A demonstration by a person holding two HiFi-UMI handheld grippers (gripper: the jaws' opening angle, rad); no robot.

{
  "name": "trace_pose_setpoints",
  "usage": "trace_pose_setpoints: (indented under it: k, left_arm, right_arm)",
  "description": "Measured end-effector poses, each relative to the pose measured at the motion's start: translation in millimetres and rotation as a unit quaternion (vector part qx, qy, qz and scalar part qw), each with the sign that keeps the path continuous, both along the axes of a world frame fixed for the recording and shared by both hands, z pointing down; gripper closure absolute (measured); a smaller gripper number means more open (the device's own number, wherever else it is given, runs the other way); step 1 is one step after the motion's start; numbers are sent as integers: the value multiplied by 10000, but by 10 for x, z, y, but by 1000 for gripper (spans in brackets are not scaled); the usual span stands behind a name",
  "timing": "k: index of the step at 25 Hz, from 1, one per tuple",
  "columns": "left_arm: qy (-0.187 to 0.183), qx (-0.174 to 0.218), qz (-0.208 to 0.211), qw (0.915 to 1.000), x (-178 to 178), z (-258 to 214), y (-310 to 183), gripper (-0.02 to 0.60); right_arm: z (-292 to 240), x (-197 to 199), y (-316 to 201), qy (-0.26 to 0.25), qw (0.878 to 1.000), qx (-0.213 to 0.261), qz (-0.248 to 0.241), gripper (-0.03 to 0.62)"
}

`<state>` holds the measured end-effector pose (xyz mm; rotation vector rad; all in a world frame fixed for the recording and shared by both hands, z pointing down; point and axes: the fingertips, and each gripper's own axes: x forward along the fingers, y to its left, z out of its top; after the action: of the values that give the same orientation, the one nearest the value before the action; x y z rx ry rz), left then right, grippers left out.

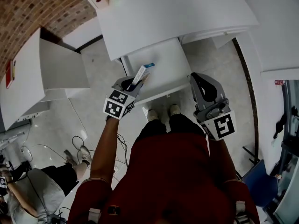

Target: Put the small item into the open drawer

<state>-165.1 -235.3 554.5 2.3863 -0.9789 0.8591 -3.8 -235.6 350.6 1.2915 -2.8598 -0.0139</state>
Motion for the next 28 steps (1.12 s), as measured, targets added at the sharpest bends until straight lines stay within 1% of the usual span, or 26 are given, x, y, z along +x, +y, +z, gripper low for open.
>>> trace_pose_setpoints:
  k: [4,10,13,21,24,28]
  left_arm:
    - [-348,-281,195,9988,54,309,-30,495]
    - [-661,-766,392,9941,77,729,-51,495]
    - [-757,-992,443,9912,94,893,-74,495]
    - [-1122,-1570,602,9794,168,1317,-62,494]
    - [-1303,-1732,707,9737,174,1488,-39,494]
    - [-1425,-1937,814,9673,208,1679,-25,494]
  right_arm:
    - [99,81,-64,44,9999,-121,-21,583]
    - [202,141,-176,93,9997,-234,2,583]
    - [249,158,-218,143,9994,-299,21,582]
    - [427,210,-288,234,9984,-494,171,583]
    - [475,217,-289,293,9980,-527,213,583]
    - [519,311,-273,316,9974,-573,311,582]
